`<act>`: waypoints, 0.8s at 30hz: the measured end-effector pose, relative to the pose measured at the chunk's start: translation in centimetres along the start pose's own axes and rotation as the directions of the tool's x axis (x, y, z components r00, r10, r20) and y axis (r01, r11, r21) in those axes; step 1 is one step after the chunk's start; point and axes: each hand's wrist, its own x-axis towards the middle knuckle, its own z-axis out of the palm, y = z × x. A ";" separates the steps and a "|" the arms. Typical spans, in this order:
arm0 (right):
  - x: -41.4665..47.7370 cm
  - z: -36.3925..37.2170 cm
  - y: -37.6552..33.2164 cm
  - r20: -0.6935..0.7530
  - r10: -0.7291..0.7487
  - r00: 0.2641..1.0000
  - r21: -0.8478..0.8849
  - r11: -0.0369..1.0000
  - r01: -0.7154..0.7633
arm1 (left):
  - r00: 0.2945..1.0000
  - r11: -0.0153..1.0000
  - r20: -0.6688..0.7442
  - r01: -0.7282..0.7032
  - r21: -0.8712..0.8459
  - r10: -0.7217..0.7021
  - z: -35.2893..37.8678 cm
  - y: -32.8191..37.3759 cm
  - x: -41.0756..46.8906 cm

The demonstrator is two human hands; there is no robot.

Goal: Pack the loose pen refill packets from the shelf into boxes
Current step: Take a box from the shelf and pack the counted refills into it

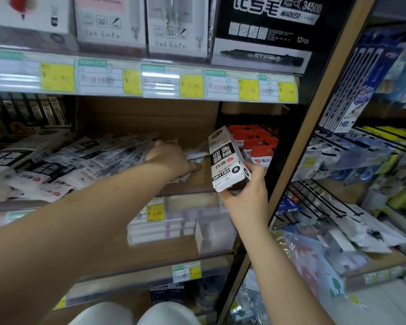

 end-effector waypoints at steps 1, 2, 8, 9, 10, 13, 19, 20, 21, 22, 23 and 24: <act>0.0 0.0 0.0 -0.005 0.000 1.000 -0.004 1.000 0.000 | 1.000 1.000 0.004 0.002 -0.005 -0.002 -0.1 0.1 0.0; 0.0 0.0 0.0 -0.011 -0.001 1.000 -0.008 1.000 0.000 | 1.000 1.000 0.005 -0.004 -0.004 0.004 -0.2 0.2 0.1; 0.0 0.0 0.0 -0.028 -0.015 1.000 -0.020 1.000 0.015 | 0.995 0.993 0.058 -0.085 0.087 0.080 -1.4 0.3 -0.2; 0.0 0.0 -0.1 -0.023 -0.014 1.000 -0.022 1.000 0.013 | 0.994 0.991 0.066 -0.090 0.097 0.084 -1.5 0.1 -0.2; 0.1 0.0 -0.1 -0.016 -0.010 1.000 -0.025 1.000 0.010 | 0.994 0.991 0.071 -0.092 0.101 0.085 -1.6 0.0 -0.1; 0.2 0.0 -0.2 -0.004 -0.007 1.000 -0.038 0.999 0.007 | 0.994 0.992 0.078 -0.080 0.098 0.073 -2.0 -0.5 -0.2; 0.3 -0.1 -0.4 -0.001 0.002 1.000 -0.055 0.998 -0.002 | 0.996 0.989 0.074 -0.065 0.131 0.056 -1.9 -0.6 -0.4; 0.3 0.0 -0.5 -0.002 0.005 1.000 -0.054 0.999 -0.005 | 0.996 0.989 0.074 -0.062 0.136 0.052 -1.8 -0.5 -0.4; 0.3 0.0 -0.5 -0.003 0.007 1.000 -0.054 0.998 -0.007 | 0.996 0.989 0.078 -0.056 0.136 0.046 -1.9 -0.4 -0.5; 0.3 0.0 -0.5 -0.003 0.009 1.000 -0.056 0.998 -0.009 | 0.996 0.990 0.086 -0.049 0.134 0.037 -1.9 -0.3 -0.6; 0.3 0.0 -0.5 -0.003 0.010 1.000 -0.058 0.998 -0.010 | 0.995 0.991 0.094 -0.042 0.130 0.030 -1.9 -0.3 -0.7; 0.3 0.0 -0.5 -0.003 0.010 1.000 -0.061 0.998 -0.010 | 0.995 0.992 0.094 -0.036 0.120 0.024 -1.9 -0.2 -0.7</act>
